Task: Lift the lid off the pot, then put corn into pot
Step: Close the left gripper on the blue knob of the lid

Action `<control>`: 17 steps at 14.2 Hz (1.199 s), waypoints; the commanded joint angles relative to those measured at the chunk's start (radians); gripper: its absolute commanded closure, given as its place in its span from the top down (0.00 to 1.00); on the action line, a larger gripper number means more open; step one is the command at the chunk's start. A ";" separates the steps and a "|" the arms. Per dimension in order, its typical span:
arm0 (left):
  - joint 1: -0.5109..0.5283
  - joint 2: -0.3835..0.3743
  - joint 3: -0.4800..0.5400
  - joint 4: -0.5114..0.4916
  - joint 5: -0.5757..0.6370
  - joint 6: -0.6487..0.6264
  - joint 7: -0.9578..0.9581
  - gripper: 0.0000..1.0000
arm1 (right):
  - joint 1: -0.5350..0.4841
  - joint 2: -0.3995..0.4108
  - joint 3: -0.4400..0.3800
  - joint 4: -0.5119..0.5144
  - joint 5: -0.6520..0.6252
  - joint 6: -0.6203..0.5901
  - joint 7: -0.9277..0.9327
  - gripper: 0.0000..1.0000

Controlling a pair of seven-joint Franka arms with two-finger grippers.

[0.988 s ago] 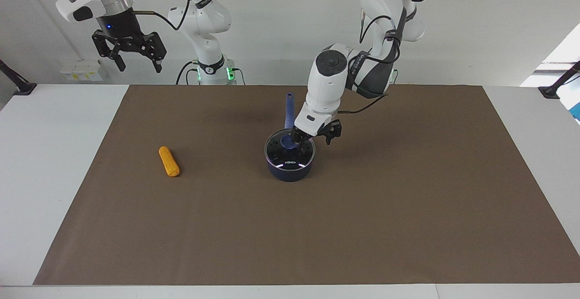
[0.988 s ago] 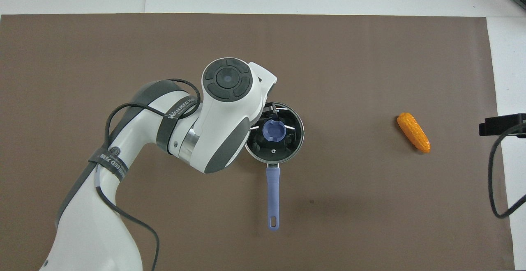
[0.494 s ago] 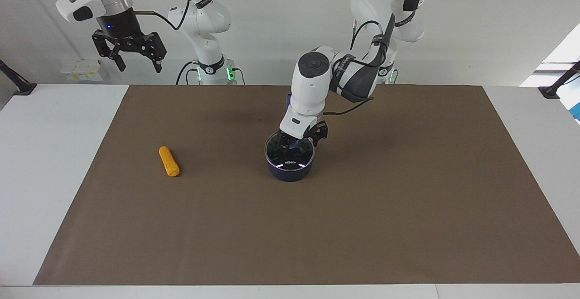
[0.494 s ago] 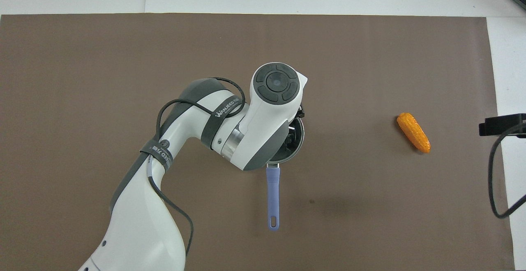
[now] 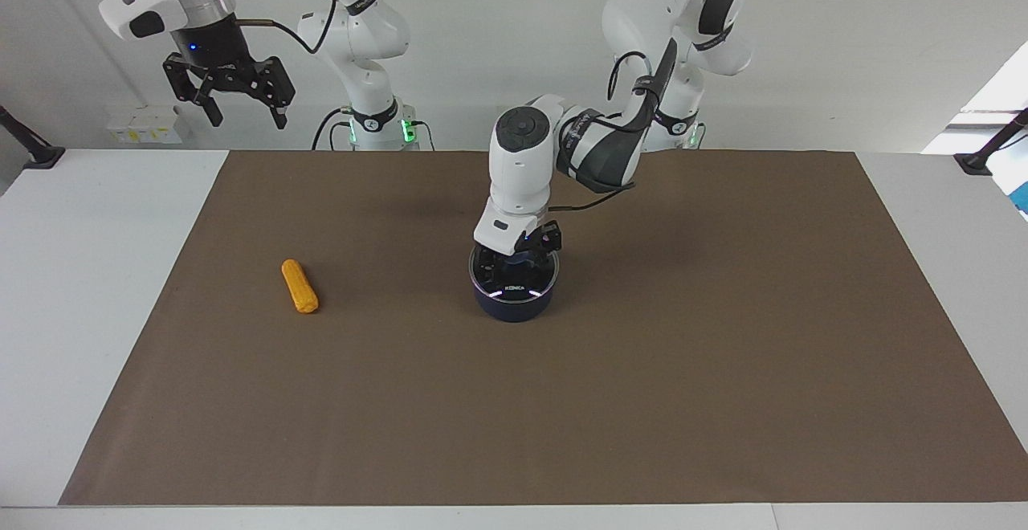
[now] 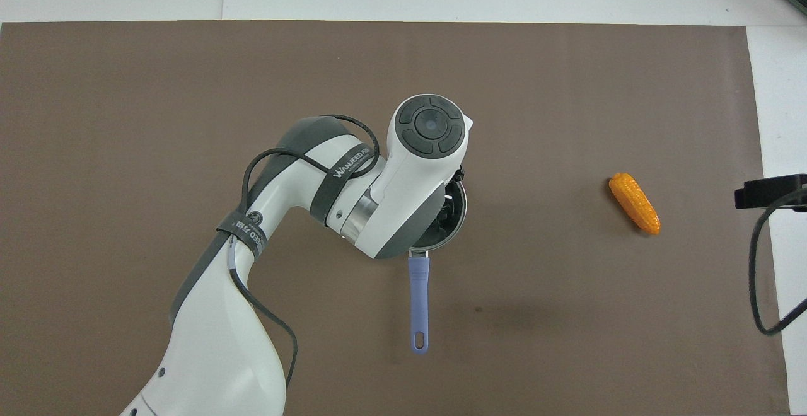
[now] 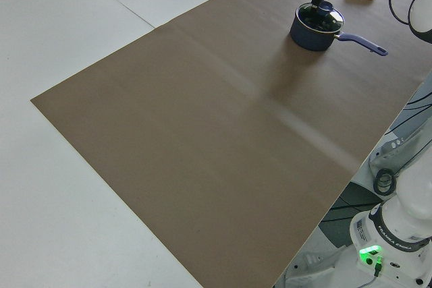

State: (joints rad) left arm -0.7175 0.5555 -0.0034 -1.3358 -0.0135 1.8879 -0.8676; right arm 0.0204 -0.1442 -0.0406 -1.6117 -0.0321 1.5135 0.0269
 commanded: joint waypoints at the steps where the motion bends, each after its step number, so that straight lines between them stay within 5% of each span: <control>1: -0.010 -0.052 0.006 -0.069 -0.005 0.013 0.016 1.00 | -0.005 0.002 0.001 0.003 0.004 -0.003 -0.021 1.00; 5: -0.011 -0.072 0.005 -0.126 -0.031 0.066 0.027 0.97 | -0.005 0.002 0.001 0.001 0.003 -0.003 -0.021 1.00; 11: -0.016 -0.100 0.005 -0.183 -0.031 0.115 0.035 0.72 | -0.005 0.002 0.001 0.001 0.004 -0.003 -0.021 1.00; 14: -0.016 -0.098 0.005 -0.177 -0.033 0.115 0.035 0.68 | -0.005 0.002 0.001 0.003 0.004 -0.003 -0.021 1.00; 15: -0.016 -0.097 0.005 -0.175 -0.033 0.115 0.033 0.58 | -0.005 0.002 0.001 0.003 0.004 -0.003 -0.021 1.00; 17: -0.017 -0.097 0.005 -0.172 -0.040 0.115 0.022 0.11 | -0.005 0.002 0.001 0.003 0.004 -0.003 -0.021 1.00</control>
State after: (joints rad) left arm -0.7244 0.4952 -0.0121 -1.4643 -0.0335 1.9888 -0.8504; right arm 0.0204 -0.1442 -0.0406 -1.6117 -0.0321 1.5135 0.0269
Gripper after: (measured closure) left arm 0.392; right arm 0.000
